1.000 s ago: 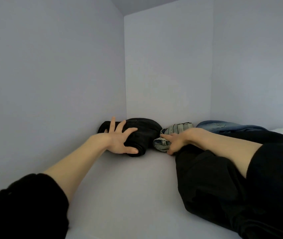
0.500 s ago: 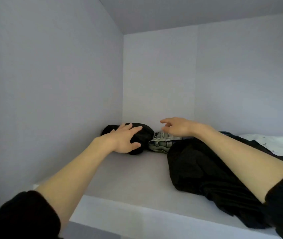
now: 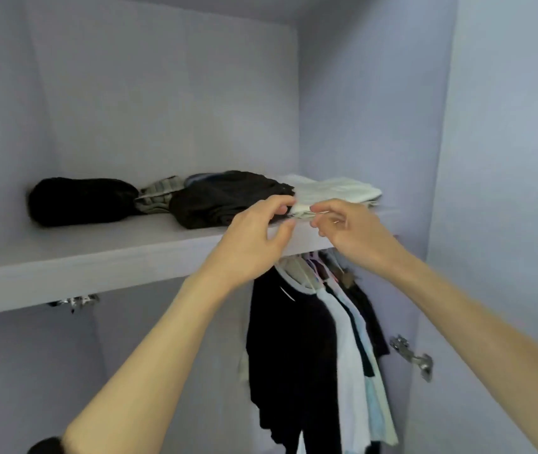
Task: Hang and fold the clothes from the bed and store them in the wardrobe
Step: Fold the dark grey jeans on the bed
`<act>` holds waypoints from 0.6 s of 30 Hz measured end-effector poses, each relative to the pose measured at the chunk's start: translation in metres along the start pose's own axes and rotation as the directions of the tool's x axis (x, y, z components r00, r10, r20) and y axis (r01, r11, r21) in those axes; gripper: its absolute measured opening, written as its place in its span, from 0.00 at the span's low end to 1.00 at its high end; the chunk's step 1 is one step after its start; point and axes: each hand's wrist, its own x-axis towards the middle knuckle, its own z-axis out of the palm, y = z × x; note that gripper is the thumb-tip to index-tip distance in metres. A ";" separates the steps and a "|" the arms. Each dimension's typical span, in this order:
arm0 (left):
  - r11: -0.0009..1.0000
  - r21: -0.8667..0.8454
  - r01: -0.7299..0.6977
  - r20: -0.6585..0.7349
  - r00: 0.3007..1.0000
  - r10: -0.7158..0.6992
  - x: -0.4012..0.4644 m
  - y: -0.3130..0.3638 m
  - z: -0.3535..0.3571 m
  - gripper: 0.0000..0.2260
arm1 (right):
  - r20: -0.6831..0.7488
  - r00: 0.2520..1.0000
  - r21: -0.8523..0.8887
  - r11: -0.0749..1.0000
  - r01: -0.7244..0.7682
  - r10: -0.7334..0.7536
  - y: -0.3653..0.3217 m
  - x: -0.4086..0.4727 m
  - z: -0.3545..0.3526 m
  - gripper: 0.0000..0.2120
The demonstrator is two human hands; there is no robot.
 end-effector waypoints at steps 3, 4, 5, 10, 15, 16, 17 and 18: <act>0.977 -0.210 0.049 0.165 0.986 -0.014 -0.037 0.055 0.054 0.15 | -0.025 0.987 -0.130 0.979 -0.158 0.156 0.027 -0.093 -0.058 0.15; 0.967 -0.248 0.052 0.195 0.981 -0.003 -0.046 0.063 0.064 0.15 | -0.021 0.981 -0.155 0.969 -0.194 0.193 0.032 -0.114 -0.068 0.15; 0.954 -0.297 0.042 0.229 0.973 0.028 -0.056 0.080 0.081 0.15 | -0.034 0.968 -0.177 0.952 -0.251 0.249 0.039 -0.143 -0.085 0.16; 0.879 -0.472 0.058 0.427 0.888 0.170 -0.103 0.191 0.156 0.13 | -0.160 0.857 -0.145 0.848 -0.511 0.489 0.074 -0.283 -0.171 0.14; 0.759 -0.640 0.120 0.571 0.735 0.365 -0.145 0.308 0.231 0.10 | -0.277 0.724 -0.119 0.725 -0.678 0.632 0.097 -0.408 -0.259 0.16; 0.729 -0.666 0.158 0.598 0.698 0.395 -0.153 0.333 0.245 0.10 | -0.311 0.691 -0.105 0.699 -0.707 0.653 0.102 -0.433 -0.278 0.16; 0.706 -0.686 0.177 0.607 0.674 0.421 -0.160 0.351 0.258 0.10 | -0.335 0.661 -0.086 0.676 -0.732 0.672 0.106 -0.453 -0.293 0.16; 0.679 -0.708 0.197 0.618 0.637 0.460 -0.170 0.388 0.282 0.10 | -0.375 0.603 -0.064 0.629 -0.774 0.704 0.108 -0.489 -0.321 0.16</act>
